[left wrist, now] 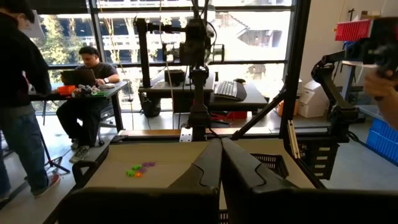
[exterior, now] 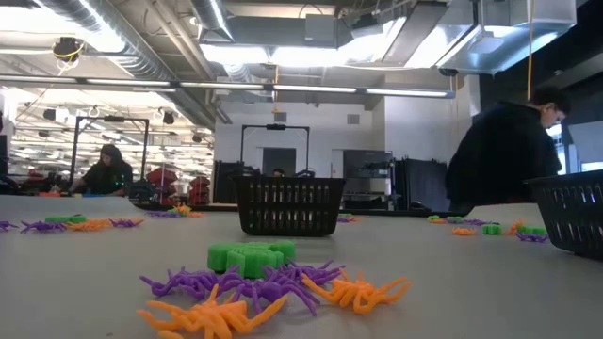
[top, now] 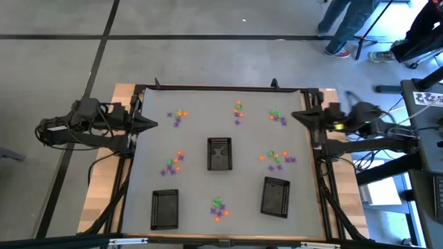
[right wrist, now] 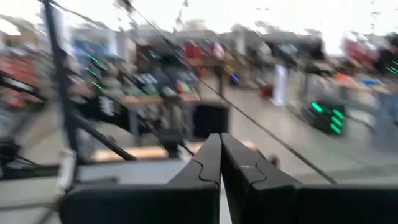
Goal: Sort Halloween decoration
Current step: Put the green skeleton toy into the bottom right black bin
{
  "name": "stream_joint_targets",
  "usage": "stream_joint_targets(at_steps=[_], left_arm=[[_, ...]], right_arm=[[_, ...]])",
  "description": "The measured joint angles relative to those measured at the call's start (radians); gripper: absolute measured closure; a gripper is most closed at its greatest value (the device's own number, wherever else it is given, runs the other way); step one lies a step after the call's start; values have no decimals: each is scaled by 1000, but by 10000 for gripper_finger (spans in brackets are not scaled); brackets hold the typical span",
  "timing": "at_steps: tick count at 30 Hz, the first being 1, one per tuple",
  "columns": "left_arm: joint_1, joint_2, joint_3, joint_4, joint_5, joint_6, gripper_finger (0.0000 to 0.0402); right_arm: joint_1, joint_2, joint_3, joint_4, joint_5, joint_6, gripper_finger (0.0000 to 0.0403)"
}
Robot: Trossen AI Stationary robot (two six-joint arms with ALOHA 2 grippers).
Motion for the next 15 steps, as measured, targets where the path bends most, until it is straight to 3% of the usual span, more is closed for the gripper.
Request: stream_joint_targets(at_steps=[12, 15], left_arm=[[0, 0, 0, -1, 0, 0, 401], [0, 0, 0, -1, -10, 1, 401]], right_arm=[[0, 264, 120, -484, 408, -24, 393], [0, 308, 121, -581, 433, 14, 393]])
